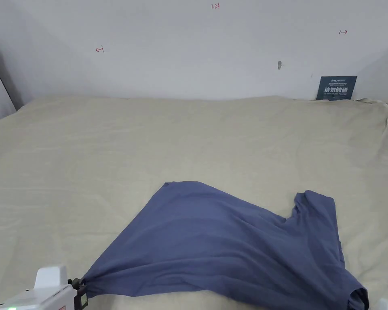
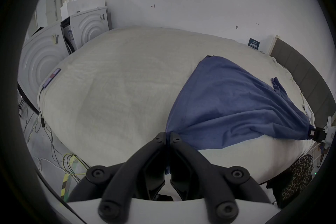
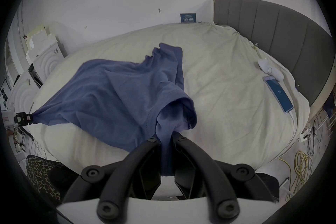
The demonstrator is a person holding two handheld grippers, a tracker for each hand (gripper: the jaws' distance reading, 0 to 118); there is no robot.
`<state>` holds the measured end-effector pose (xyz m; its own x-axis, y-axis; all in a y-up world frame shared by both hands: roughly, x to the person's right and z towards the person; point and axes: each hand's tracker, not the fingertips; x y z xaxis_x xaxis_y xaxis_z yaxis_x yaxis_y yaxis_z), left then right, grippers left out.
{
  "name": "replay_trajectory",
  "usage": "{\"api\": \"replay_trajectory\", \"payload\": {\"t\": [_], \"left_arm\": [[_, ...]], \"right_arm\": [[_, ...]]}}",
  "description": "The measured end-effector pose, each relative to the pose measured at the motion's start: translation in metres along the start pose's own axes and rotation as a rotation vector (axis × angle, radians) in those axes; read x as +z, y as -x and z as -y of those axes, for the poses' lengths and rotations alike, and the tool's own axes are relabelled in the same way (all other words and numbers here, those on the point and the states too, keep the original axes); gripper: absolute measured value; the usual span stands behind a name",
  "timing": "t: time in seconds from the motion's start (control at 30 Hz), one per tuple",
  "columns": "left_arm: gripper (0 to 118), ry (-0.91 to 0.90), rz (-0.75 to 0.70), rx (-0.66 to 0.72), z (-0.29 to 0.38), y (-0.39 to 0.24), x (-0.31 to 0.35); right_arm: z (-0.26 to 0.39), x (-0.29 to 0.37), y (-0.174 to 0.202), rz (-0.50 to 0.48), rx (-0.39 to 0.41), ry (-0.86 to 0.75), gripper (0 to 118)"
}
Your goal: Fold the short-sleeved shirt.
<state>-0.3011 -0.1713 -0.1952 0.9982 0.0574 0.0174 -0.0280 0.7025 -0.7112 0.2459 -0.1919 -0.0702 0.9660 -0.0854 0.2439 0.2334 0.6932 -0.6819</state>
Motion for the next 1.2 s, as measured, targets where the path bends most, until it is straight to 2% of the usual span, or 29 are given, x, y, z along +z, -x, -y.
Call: {"api": "replay_trajectory", "payload": {"t": [0.37, 0.43, 0.5, 0.53, 0.57, 0.6, 0.63, 0.9, 0.97, 1.1, 1.13, 1.2], "left_arm": [[1, 0.155, -0.038, 0.025, 0.022, -0.017, -0.049], [5, 0.155, -0.047, 0.034, 0.02, -0.019, -0.048], [29, 0.168, -0.045, 0.053, 0.014, -0.02, -0.044], [49, 0.167, -0.024, 0.068, 0.01, -0.021, -0.04], [79, 0.162, -0.02, 0.078, 0.007, -0.021, -0.037], [94, 0.151, -0.02, 0.091, 0.003, -0.025, -0.031], [102, 0.123, -0.013, 0.103, -0.002, -0.028, -0.024], [107, -0.155, 0.062, 0.042, -0.067, -0.07, 0.032], [110, -0.219, 0.073, 0.042, -0.083, -0.08, 0.04], [109, -0.337, 0.083, 0.034, -0.107, -0.101, 0.057], [107, -0.362, 0.082, 0.04, -0.111, -0.105, 0.06], [91, -0.437, 0.093, 0.04, -0.114, -0.113, 0.067]], "right_arm": [[0.013, -0.039, 0.004, 0.05, -0.022, 0.148, 7], [0.009, -0.034, 0.005, 0.051, -0.025, 0.146, 9], [0.001, -0.019, 0.011, 0.052, -0.027, 0.128, 26], [-0.006, -0.012, 0.012, 0.056, -0.022, 0.101, 42], [-0.011, -0.007, 0.013, 0.057, -0.016, 0.078, 70], [-0.019, 0.0, 0.014, 0.058, -0.008, 0.046, 88], [-0.027, 0.005, 0.008, 0.052, -0.005, 0.006, 96], [-0.102, 0.065, 0.02, 0.02, 0.014, -0.268, 96], [-0.115, 0.076, 0.025, 0.019, 0.033, -0.324, 96], [-0.133, 0.092, 0.036, 0.031, 0.067, -0.418, 92], [-0.136, 0.095, 0.038, 0.046, 0.081, -0.444, 90], [-0.142, 0.102, 0.045, 0.066, 0.098, -0.476, 75]]}}
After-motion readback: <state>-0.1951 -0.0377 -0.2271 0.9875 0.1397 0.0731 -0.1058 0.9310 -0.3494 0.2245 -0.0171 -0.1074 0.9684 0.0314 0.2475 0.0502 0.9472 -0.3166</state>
